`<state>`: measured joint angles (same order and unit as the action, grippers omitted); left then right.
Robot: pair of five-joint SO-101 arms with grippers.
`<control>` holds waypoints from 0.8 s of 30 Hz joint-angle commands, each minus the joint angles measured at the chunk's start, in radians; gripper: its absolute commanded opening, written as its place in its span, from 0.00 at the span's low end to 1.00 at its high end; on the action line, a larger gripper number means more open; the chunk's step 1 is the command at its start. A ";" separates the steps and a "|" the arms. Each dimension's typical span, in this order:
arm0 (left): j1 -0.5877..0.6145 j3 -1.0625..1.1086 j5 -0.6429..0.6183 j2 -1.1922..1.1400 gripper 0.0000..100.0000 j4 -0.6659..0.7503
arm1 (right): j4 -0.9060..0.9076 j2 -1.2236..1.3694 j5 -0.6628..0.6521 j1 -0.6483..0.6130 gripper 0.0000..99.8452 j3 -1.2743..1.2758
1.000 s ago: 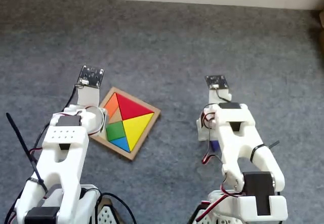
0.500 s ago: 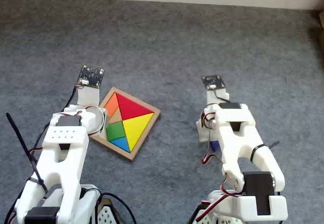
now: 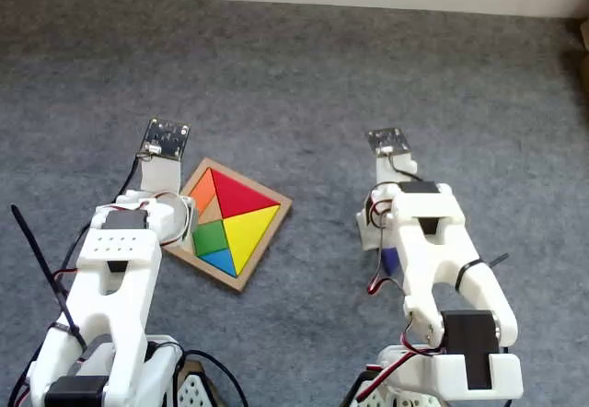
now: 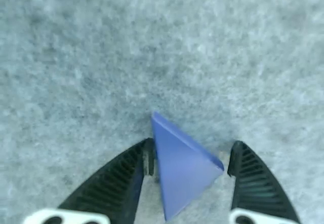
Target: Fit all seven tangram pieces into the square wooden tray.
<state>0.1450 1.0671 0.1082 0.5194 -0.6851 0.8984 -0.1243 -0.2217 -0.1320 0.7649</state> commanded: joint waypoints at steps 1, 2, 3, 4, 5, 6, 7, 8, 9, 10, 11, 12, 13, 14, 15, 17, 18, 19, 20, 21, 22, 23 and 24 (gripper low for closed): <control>0.015 -0.005 -0.003 -0.001 0.16 0.014 | 0.059 -0.015 -0.011 0.004 0.24 -0.053; 0.015 -0.005 -0.003 -0.001 0.16 0.014 | 0.068 -0.015 -0.011 0.004 0.24 -0.053; 0.015 -0.005 -0.003 -0.001 0.16 0.014 | 0.070 -0.015 -0.011 0.004 0.24 -0.053; 0.015 -0.005 -0.003 -0.001 0.16 0.014 | 0.070 -0.013 -0.011 0.004 0.24 -0.053; 0.015 -0.005 -0.003 -0.001 0.16 0.014 | 0.070 -0.008 -0.011 0.004 0.24 -0.053; 0.015 -0.005 -0.003 -0.001 0.16 0.014 | 0.070 -0.007 -0.011 0.002 0.24 -0.053; 0.015 -0.005 -0.003 -0.001 0.16 0.014 | 0.070 -0.007 -0.011 0.002 0.24 -0.053; 0.015 -0.005 -0.003 -0.001 0.16 0.014 | 0.070 -0.007 -0.011 -0.001 0.24 -0.053; 0.015 -0.005 -0.003 -0.001 0.16 0.014 | 0.070 -0.007 -0.011 -0.008 0.24 -0.051; 0.015 -0.005 -0.003 -0.001 0.16 0.014 | 0.070 -0.007 -0.011 -0.015 0.24 -0.048; 0.015 -0.005 -0.003 -0.001 0.16 0.014 | 0.070 -0.007 -0.012 -0.024 0.24 -0.047; 0.015 -0.005 -0.003 -0.001 0.16 0.014 | 0.070 -0.007 -0.012 -0.030 0.24 -0.047; 0.015 -0.005 -0.003 -0.001 0.16 0.014 | 0.070 -0.005 -0.012 -0.030 0.24 -0.047; 0.015 -0.005 -0.003 -0.001 0.16 0.014 | 0.070 -0.005 -0.012 -0.030 0.22 -0.047; 0.015 -0.005 -0.003 -0.001 0.16 0.014 | 0.068 -0.005 -0.012 -0.030 0.20 -0.047; 0.015 -0.005 -0.003 -0.001 0.16 0.014 | 0.068 -0.005 -0.012 -0.030 0.16 -0.047; 0.015 -0.005 -0.003 -0.001 0.16 0.014 | 0.068 -0.005 -0.012 -0.030 0.14 -0.047; 0.015 -0.005 -0.003 -0.001 0.16 0.014 | 0.068 -0.005 -0.012 -0.030 0.14 -0.047; 0.015 -0.005 -0.003 -0.001 0.16 0.014 | 0.068 -0.005 -0.012 -0.030 0.13 -0.047; 0.015 -0.005 -0.003 -0.001 0.16 0.014 | 0.068 -0.008 -0.012 -0.030 0.13 -0.047; 0.015 -0.005 -0.003 -0.001 0.16 0.014 | 0.068 -0.013 -0.012 -0.030 0.12 -0.045; 0.015 -0.005 -0.003 -0.001 0.16 0.014 | 0.073 -0.015 -0.012 -0.028 0.12 -0.045; 0.015 -0.005 -0.003 -0.001 0.16 0.014 | 0.074 -0.015 -0.012 -0.027 0.11 -0.048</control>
<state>0.1450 1.0671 0.1082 0.5194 -0.6851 0.9597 -0.1243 -0.2217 -0.1442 0.7649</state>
